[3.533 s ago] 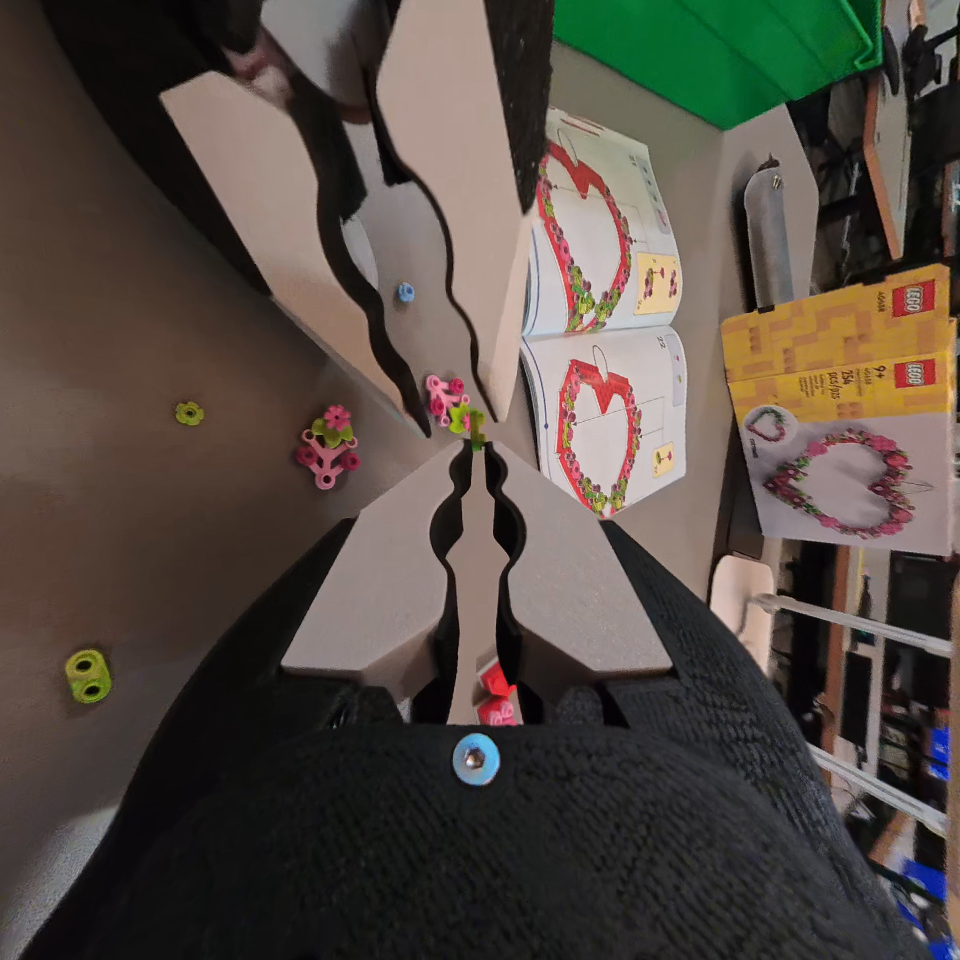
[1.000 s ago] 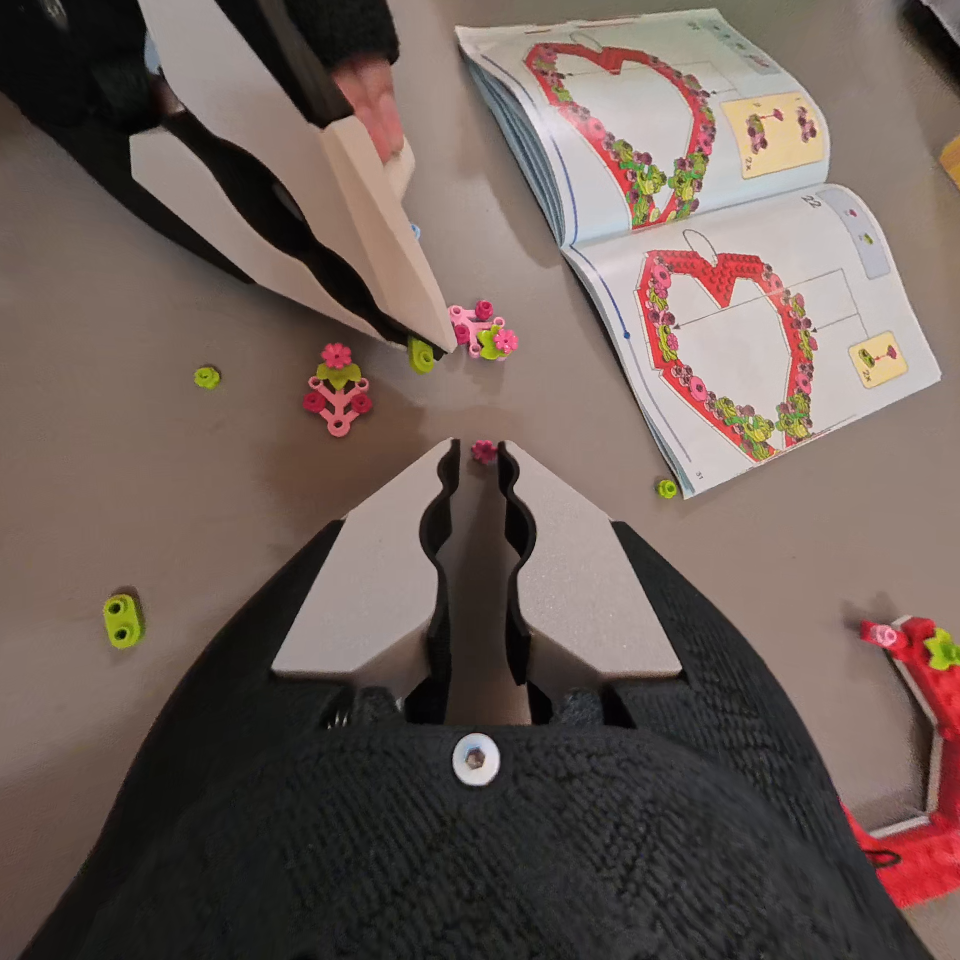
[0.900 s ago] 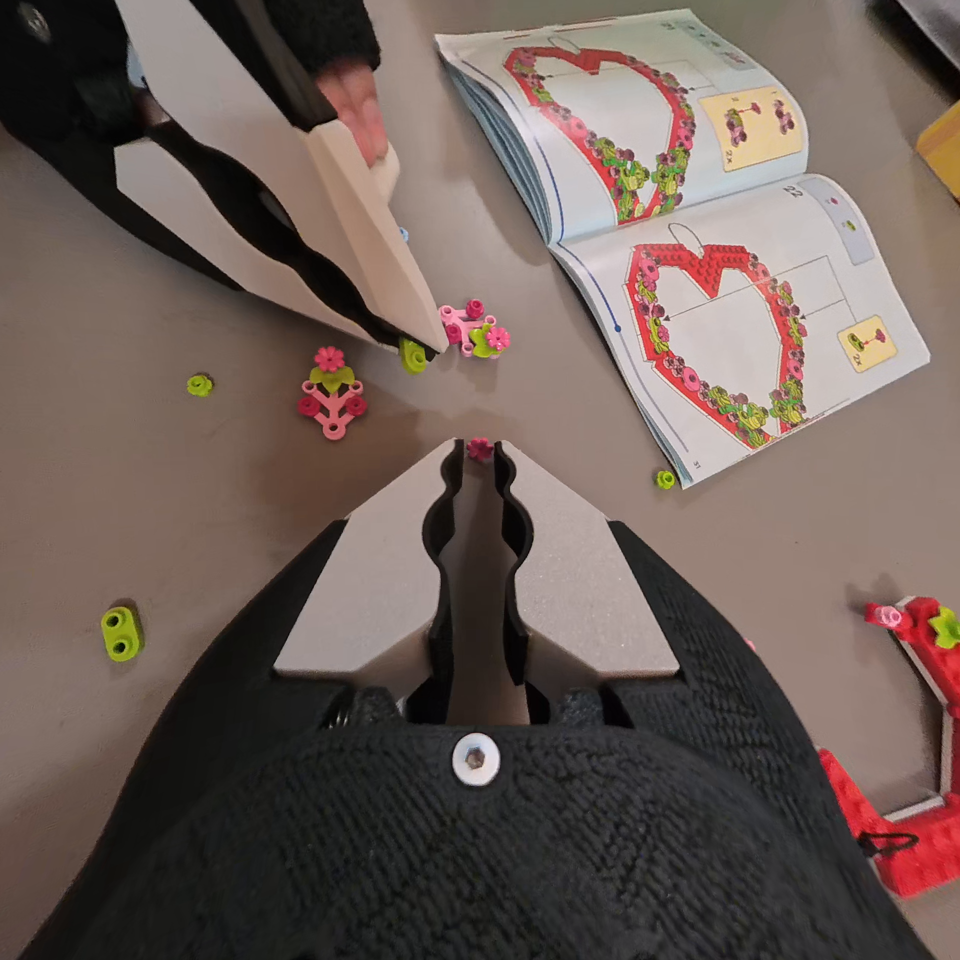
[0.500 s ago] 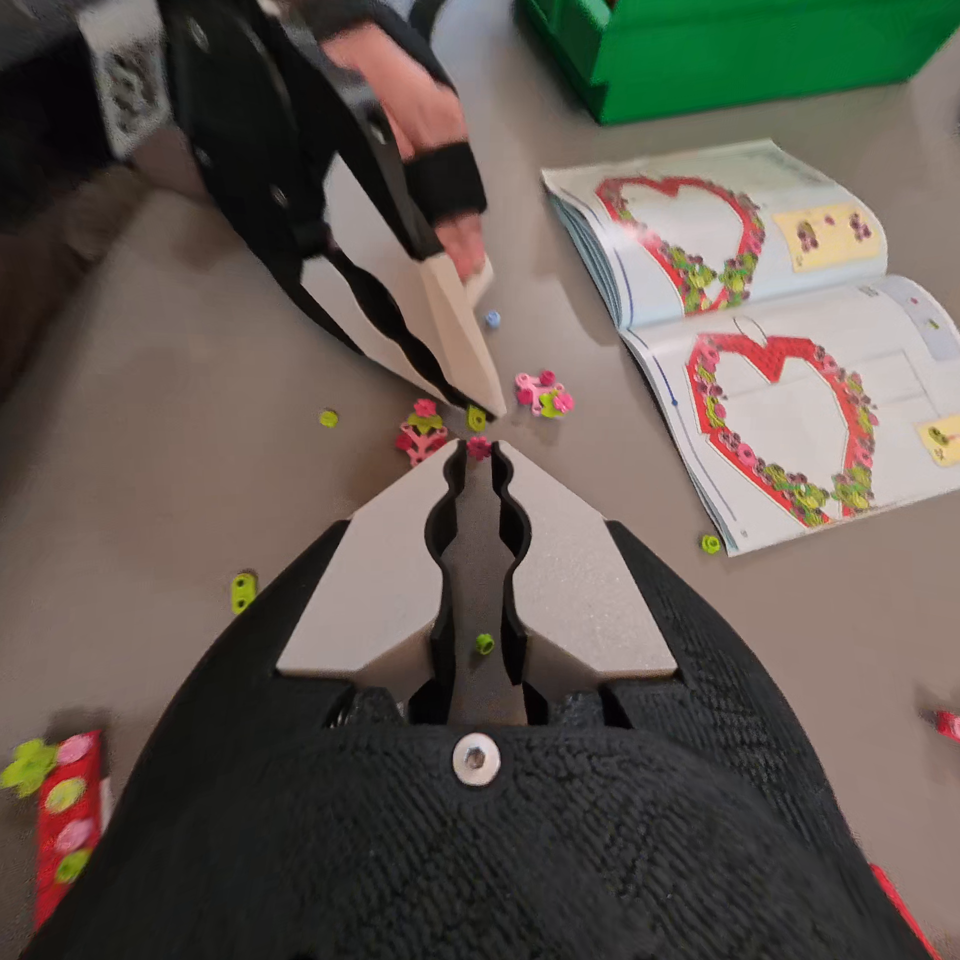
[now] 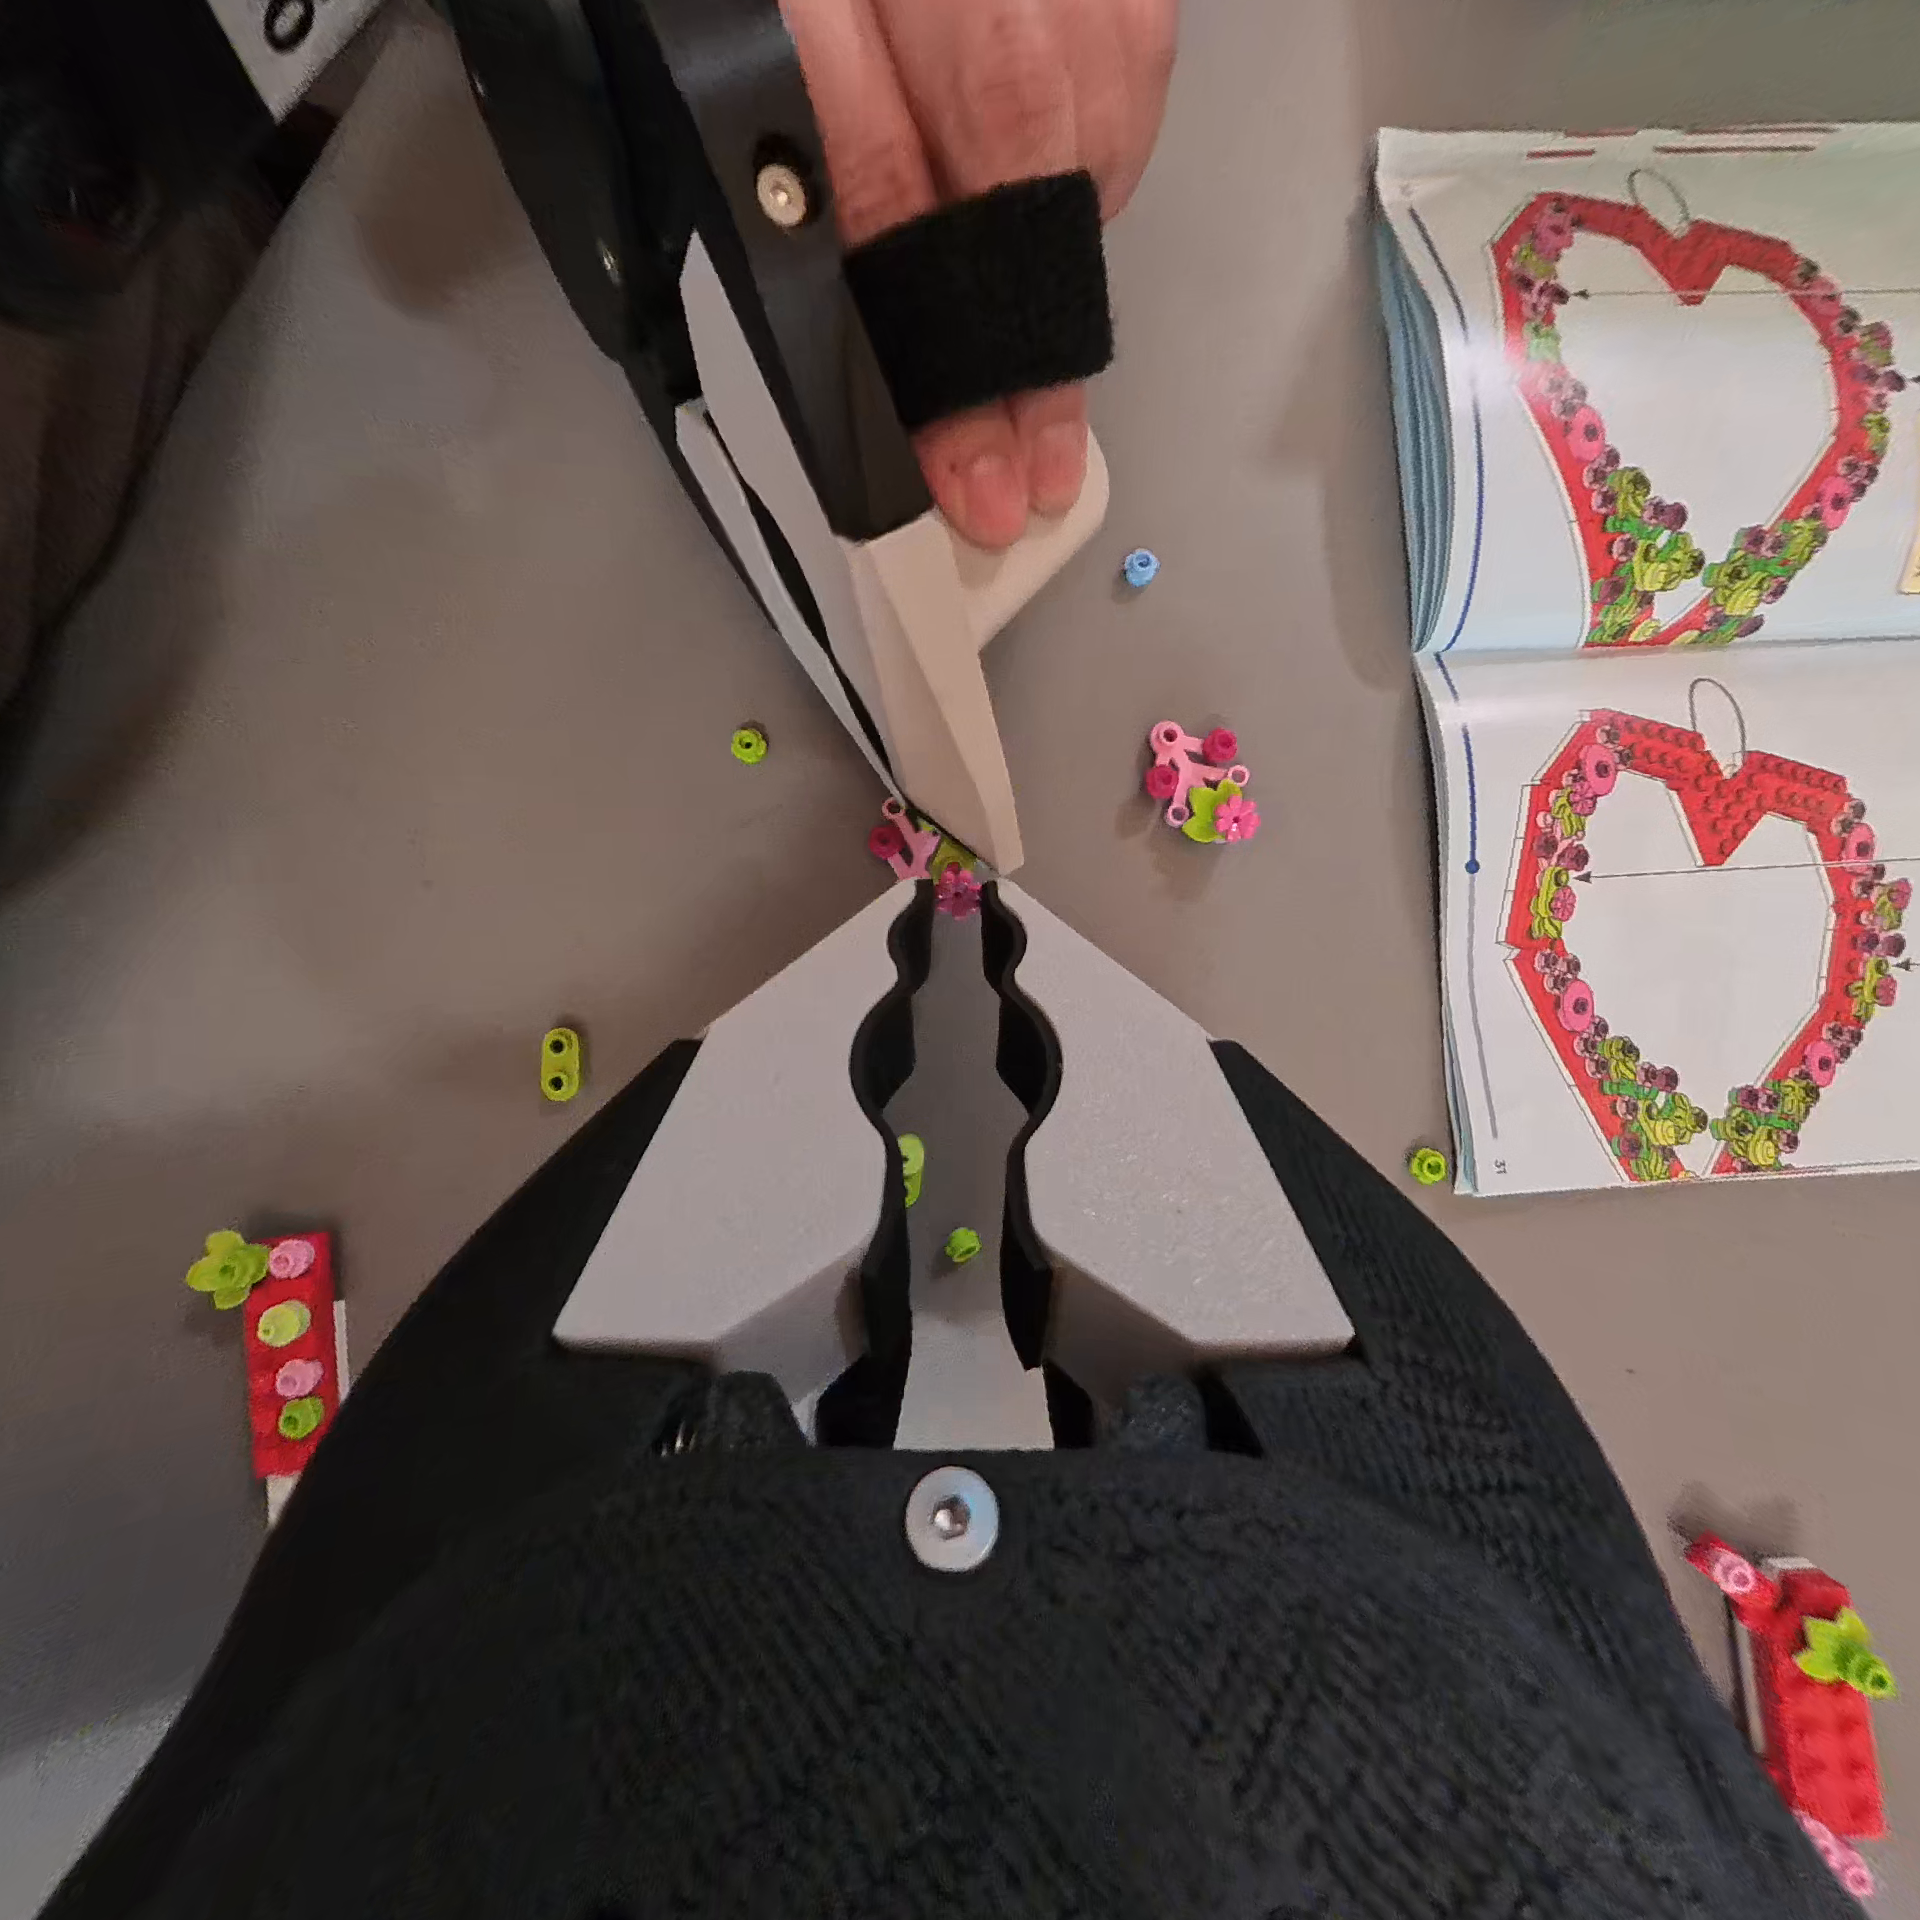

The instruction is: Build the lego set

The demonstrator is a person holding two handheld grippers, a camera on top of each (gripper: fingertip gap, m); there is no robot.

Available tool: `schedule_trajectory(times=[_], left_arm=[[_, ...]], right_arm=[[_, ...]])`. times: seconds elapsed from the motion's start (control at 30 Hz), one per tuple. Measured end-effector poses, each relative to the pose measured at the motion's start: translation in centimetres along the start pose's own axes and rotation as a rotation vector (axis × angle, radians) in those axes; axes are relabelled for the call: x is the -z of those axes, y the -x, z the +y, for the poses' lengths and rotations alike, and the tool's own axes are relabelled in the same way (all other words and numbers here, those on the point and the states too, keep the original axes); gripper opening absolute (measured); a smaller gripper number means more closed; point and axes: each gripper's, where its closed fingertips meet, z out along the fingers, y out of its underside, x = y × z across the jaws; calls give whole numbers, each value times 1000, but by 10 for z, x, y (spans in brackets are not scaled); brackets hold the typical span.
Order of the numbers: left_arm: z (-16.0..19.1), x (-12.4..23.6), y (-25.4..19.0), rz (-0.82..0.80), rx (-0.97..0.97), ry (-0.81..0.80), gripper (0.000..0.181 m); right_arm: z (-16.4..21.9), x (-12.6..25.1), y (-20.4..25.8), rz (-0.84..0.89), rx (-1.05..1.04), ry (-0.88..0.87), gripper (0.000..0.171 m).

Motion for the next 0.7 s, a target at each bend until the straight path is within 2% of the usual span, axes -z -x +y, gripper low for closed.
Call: schedule_trajectory(times=[0.43,0.7], left_arm=[[-4,1,-1,-9,-47,-4,2],[1,1,1,-39,-132,53,2]], right_arm=[[-1,-1,6,-85,6,78,8],[-2,-3,2,-79,-82,126,8]])
